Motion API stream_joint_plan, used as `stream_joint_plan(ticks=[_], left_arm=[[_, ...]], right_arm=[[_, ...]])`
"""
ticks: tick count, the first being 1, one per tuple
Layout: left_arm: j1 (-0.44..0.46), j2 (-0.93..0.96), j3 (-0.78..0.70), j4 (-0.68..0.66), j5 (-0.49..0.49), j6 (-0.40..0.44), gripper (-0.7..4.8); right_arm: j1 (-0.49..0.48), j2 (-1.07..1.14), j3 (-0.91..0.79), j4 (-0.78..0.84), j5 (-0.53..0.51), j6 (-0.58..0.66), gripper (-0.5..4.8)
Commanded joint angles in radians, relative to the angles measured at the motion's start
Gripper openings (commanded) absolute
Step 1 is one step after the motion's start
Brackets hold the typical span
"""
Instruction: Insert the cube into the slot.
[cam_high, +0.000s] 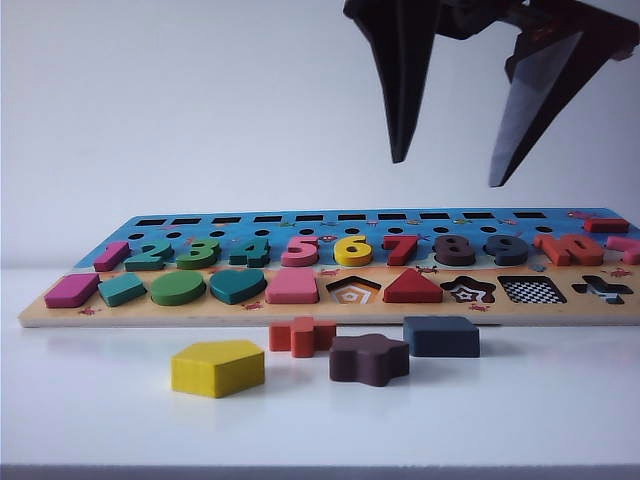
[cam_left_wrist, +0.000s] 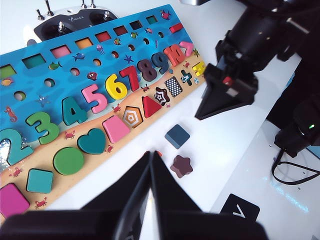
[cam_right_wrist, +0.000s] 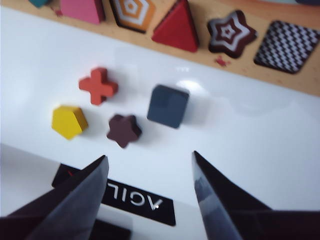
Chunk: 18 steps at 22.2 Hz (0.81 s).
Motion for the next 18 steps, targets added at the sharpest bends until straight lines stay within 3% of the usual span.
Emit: stream_joint_plan(ticks=[1,4,6,8,9,11,18], left_arm=[[-0.001,0.000,0.002,0.012,0.005,0.006,0.10],[-0.001,0.000,0.002,0.012,0.005,0.006,0.10],[-0.001,0.000,0.002,0.012,0.005,0.006,0.10],[-0.001,0.000,0.002,0.012,0.005,0.006,0.10],[-0.001,0.000,0.002,0.012,0.005,0.006,0.10],[-0.001,0.000,0.002,0.012,0.005,0.006,0.10],[-0.001,0.000,0.002,0.012,0.005,0.006,0.10]], right_arm=[[0.004,0.036,0.003,0.058,0.011,0.027,2.68],[0.005,0.073,0.003,0.066,0.035,0.049,2.14],[0.010,0.077,0.003,0.068,0.059,0.066,2.10],[0.016,0.077,0.003,0.069,0.076,0.074,2.56],[0.017,0.077,0.003,0.063,0.074,0.064,3.24],[0.017,0.081,-0.005,0.071,0.074,0.056,3.93],[0.031,0.089,-0.063,0.072,0.070,0.134,4.00]])
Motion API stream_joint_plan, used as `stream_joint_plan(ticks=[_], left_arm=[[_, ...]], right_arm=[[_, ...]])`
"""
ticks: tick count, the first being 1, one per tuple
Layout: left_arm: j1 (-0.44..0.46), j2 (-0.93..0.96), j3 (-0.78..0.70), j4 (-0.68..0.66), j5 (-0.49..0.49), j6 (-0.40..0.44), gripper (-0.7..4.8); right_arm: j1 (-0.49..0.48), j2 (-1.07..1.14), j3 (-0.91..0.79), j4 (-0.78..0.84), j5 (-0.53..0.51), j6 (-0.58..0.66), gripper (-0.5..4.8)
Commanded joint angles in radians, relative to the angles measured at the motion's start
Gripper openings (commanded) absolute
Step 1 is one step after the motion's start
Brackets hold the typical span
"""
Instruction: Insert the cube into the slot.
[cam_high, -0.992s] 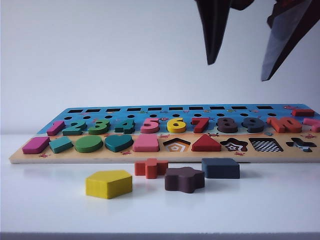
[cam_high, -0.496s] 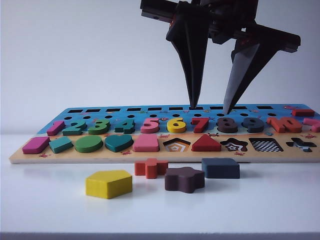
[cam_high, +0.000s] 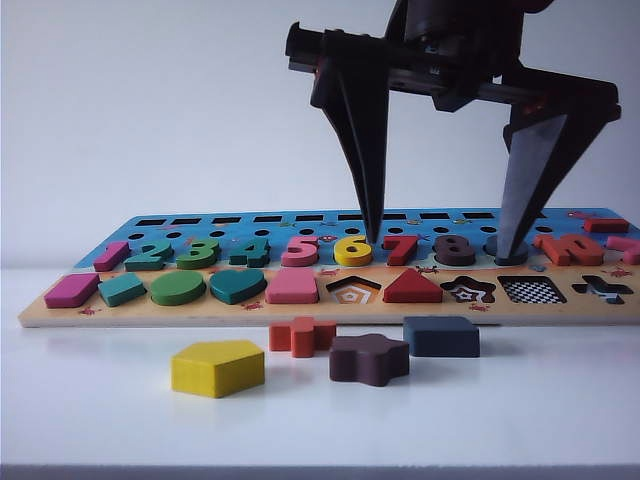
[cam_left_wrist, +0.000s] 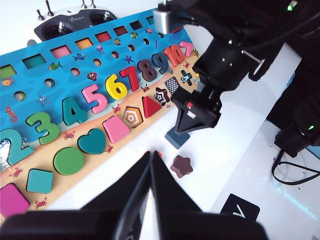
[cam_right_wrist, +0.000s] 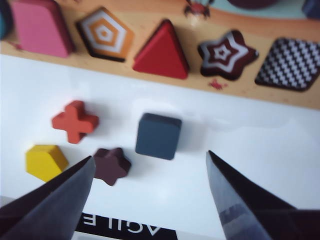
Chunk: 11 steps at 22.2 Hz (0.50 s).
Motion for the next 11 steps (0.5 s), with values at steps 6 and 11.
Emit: stream_joint_plan(ticks=[6,11], left_arm=[[-0.001,0.000,0.002,0.012,0.005,0.006,0.10],[-0.001,0.000,0.002,0.011,0.005,0.006,0.10]], right_arm=[[0.022,-0.003,-0.089,0.064,0.012,0.073,3.93],[0.024,-0.003,-0.098,0.121,0.010,0.090,3.62]])
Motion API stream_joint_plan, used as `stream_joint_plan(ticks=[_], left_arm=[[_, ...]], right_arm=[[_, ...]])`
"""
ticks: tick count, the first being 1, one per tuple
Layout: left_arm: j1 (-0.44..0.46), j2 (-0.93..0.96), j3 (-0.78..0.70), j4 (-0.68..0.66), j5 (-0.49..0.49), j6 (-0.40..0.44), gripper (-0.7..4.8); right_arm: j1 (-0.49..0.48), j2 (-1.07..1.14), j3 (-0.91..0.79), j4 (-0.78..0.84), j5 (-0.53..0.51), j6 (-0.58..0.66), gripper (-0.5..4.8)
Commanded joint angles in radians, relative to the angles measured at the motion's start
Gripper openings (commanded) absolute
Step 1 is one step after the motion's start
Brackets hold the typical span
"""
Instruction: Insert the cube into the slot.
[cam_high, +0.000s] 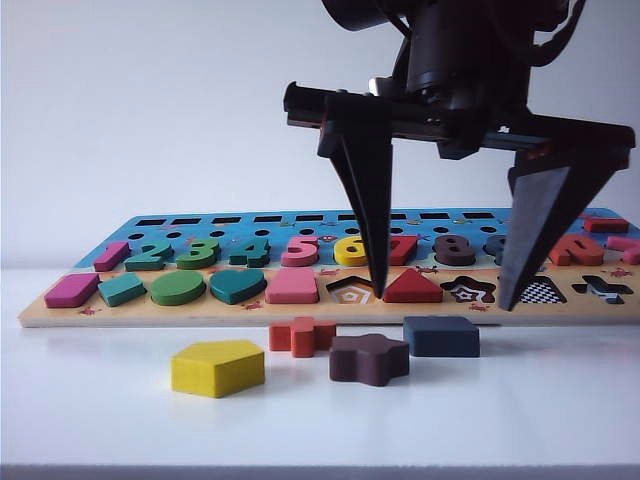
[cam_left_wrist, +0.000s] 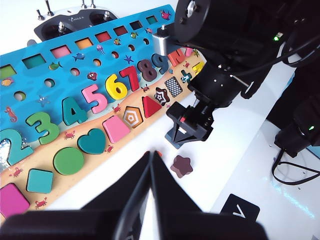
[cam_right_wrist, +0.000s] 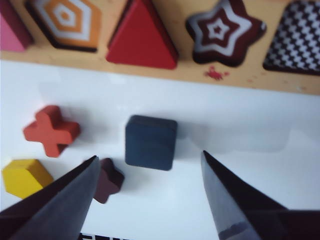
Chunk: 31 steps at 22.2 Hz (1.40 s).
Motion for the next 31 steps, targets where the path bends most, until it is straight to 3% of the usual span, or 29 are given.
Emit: stream_joint_plan(ticks=[1,31], left_arm=[[-0.001,0.000,0.002,0.011,0.005,0.006,0.10],[-0.001,0.000,0.002,0.011,0.005,0.006,0.10]], right_arm=[[0.005,-0.003,0.003,0.026,-0.001,0.011,3.58],[0.004,0.032,-0.028,0.038,0.013,0.017,3.04]])
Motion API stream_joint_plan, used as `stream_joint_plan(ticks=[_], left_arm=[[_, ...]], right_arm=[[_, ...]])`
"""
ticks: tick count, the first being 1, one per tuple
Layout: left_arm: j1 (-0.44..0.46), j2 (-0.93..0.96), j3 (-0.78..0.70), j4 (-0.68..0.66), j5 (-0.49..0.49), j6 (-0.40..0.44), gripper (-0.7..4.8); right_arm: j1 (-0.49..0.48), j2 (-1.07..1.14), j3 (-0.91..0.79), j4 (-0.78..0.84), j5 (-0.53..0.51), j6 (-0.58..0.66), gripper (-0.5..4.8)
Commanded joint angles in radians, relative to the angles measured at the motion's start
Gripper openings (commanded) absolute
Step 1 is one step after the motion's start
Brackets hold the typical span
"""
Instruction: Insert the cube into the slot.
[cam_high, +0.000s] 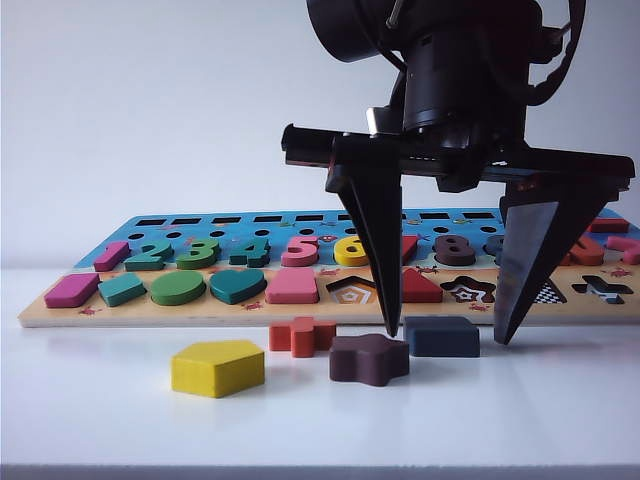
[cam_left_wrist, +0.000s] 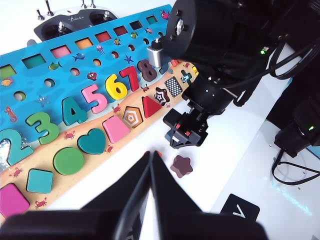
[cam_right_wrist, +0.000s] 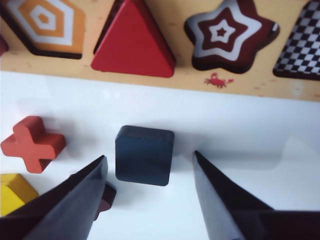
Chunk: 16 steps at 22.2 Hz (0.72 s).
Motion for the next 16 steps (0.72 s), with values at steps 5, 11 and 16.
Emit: stream_joint_plan(ticks=[5,11,16], left_arm=[[-0.001,0.000,0.002,0.011,0.005,0.006,0.10],[-0.001,0.000,0.002,0.011,0.005,0.006,0.10],[-0.001,0.000,0.002,0.011,0.005,0.006,0.10]], right_arm=[[0.002,-0.001,0.002,0.018,0.008,0.006,2.80],[0.002,-0.001,0.002,0.017,0.008,0.006,2.34],[0.002,-0.001,0.002,0.017,0.009,0.006,1.98]])
